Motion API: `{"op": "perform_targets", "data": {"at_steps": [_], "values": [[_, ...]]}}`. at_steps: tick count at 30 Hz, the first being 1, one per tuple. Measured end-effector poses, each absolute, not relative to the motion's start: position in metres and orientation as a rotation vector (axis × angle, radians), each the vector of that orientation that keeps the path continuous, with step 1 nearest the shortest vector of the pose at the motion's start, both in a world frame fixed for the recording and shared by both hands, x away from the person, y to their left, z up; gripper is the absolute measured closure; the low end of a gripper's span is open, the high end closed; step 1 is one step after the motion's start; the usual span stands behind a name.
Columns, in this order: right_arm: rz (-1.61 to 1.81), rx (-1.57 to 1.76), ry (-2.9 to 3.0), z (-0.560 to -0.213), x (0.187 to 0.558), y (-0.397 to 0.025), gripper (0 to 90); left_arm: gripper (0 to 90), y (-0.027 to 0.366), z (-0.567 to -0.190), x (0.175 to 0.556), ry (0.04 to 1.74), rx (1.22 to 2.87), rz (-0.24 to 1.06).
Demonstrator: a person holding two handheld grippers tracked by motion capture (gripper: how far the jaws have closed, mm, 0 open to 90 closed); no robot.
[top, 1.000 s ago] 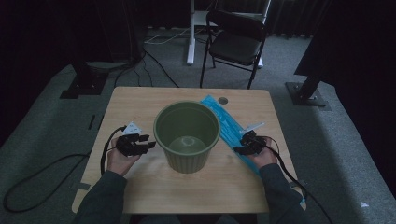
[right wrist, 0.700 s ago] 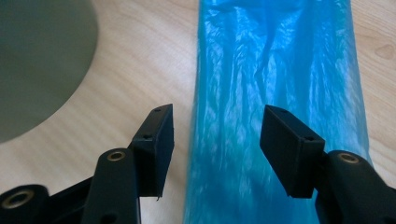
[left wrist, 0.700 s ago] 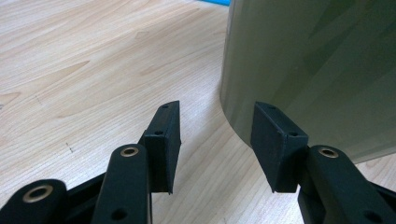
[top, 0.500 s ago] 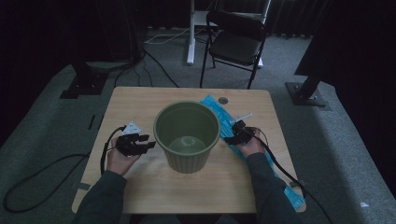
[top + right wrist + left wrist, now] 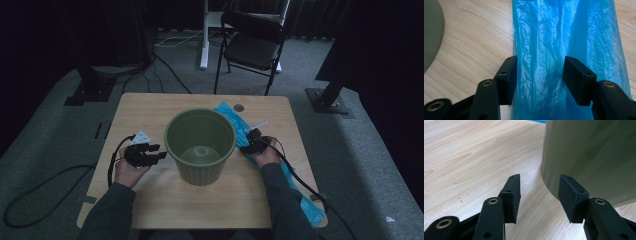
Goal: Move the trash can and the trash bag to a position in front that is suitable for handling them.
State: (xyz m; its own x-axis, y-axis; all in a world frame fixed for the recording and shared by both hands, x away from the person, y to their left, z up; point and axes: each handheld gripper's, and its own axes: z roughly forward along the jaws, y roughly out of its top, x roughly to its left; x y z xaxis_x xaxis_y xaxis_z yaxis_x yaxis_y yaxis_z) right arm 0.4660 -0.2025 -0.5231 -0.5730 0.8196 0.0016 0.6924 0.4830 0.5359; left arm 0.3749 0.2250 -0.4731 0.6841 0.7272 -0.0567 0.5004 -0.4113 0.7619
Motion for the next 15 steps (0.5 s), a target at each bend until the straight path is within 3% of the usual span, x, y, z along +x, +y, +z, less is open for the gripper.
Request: {"op": "perform_targets", "data": {"at_steps": [6,15], "values": [[0.712,1.323,2.453,-0.5221,0.4673,-0.2044,57.1,52.5,0.2253,-0.4733,0.3752,0.940,2.098,0.364],[0.715,1.365,2.433,-0.5211,0.4689,-0.2114,87.2,52.5,0.2253,-0.4733,0.3750,0.941,2.097,0.366]]}}
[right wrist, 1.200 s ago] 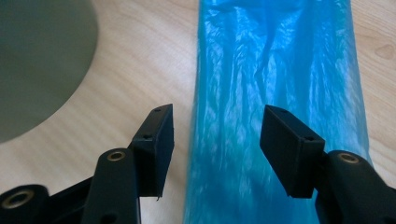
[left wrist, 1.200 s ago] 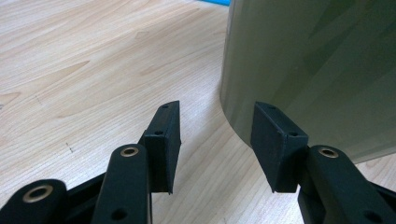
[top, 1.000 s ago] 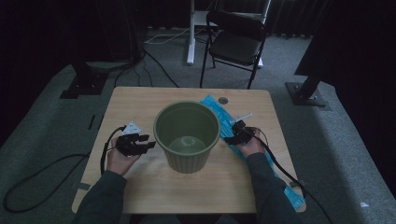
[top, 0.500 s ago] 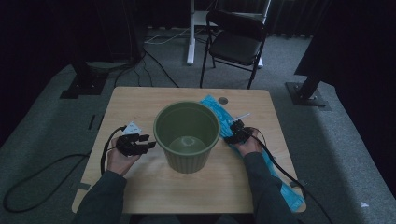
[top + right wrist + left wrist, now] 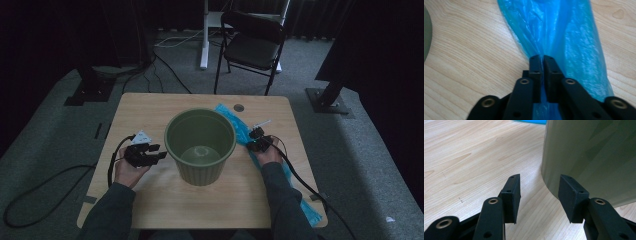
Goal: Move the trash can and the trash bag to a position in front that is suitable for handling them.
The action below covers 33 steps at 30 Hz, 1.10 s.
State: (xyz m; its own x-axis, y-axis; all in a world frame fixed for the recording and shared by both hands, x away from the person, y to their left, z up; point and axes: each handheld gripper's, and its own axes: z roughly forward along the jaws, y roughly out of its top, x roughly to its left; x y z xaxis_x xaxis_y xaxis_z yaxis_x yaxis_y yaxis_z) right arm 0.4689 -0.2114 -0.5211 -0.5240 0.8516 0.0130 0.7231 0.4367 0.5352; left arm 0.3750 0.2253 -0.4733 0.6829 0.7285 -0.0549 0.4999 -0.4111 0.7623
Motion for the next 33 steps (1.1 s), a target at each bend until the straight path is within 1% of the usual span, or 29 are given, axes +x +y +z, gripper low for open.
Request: {"op": "perform_targets", "data": {"at_steps": [2,10,21,33], "values": [[0.739,1.385,2.433,-0.522,0.469,-0.215,89.1,52.6,0.226,-0.473,0.375,0.942,2.096,0.366],[0.752,1.349,2.435,-0.517,0.466,-0.222,89.4,52.9,0.225,-0.474,0.376,0.946,2.098,0.356],[0.819,1.298,2.412,-0.485,0.458,-0.239,89.4,52.8,0.225,-0.474,0.376,0.943,2.103,0.357],[0.849,1.250,2.402,-0.465,0.453,-0.244,89.4,52.9,0.225,-0.474,0.376,0.944,2.102,0.356]]}}
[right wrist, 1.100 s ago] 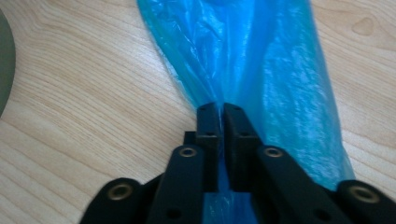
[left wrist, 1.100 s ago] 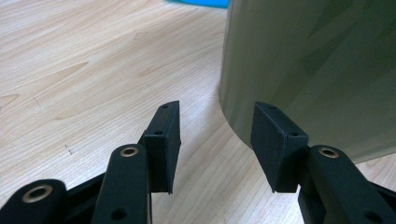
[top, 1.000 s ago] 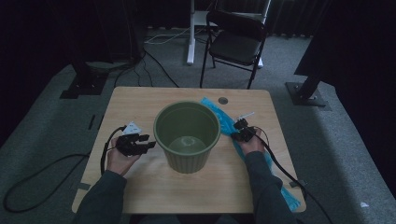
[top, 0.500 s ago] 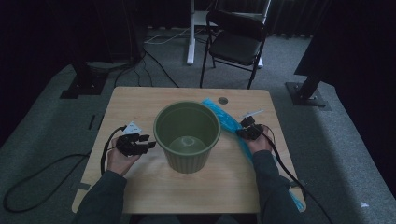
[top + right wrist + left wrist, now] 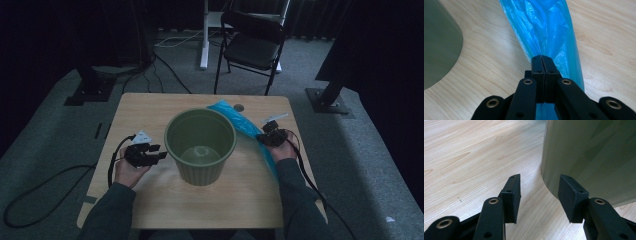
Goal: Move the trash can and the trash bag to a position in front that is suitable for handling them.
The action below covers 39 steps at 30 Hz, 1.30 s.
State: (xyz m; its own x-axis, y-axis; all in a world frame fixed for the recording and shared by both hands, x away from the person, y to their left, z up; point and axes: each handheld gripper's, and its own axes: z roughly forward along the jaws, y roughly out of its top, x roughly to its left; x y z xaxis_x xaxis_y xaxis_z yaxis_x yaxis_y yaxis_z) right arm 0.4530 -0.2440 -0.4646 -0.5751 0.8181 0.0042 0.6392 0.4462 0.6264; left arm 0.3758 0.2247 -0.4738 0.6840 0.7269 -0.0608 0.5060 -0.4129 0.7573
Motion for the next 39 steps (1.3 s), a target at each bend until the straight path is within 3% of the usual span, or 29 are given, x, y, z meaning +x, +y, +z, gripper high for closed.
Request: {"op": "perform_targets", "data": {"at_steps": [24,39], "values": [[0.887,1.149,2.385,-0.429,0.444,-0.247,89.4,52.8,0.225,-0.474,0.376,0.937,2.100,0.351],[0.882,1.133,2.389,-0.429,0.441,-0.247,89.4,52.8,0.221,-0.475,0.378,0.929,2.101,0.341]]}}
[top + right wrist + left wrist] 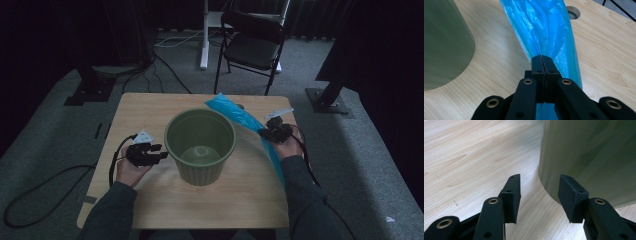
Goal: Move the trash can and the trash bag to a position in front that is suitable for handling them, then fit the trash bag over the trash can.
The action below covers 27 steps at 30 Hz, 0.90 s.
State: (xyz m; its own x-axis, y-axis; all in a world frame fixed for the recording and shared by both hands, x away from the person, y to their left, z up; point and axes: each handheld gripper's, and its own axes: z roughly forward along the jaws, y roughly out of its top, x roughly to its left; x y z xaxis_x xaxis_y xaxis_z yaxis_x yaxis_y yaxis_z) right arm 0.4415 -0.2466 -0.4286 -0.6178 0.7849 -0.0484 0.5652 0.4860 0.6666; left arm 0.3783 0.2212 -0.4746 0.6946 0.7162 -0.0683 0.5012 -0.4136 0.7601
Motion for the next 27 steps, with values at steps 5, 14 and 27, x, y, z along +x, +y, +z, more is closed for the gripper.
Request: {"op": "perform_targets", "data": {"at_steps": [5,14,27], "values": [[0.890,1.120,2.388,-0.427,0.440,-0.246,89.5,52.7,0.221,-0.474,0.379,0.925,2.097,0.345],[0.903,1.065,2.390,-0.414,0.434,-0.243,89.4,52.7,0.221,-0.474,0.379,0.924,2.099,0.343],[0.917,0.959,2.391,-0.389,0.418,-0.242,89.4,52.7,0.222,-0.475,0.379,0.927,2.089,0.332]]}}
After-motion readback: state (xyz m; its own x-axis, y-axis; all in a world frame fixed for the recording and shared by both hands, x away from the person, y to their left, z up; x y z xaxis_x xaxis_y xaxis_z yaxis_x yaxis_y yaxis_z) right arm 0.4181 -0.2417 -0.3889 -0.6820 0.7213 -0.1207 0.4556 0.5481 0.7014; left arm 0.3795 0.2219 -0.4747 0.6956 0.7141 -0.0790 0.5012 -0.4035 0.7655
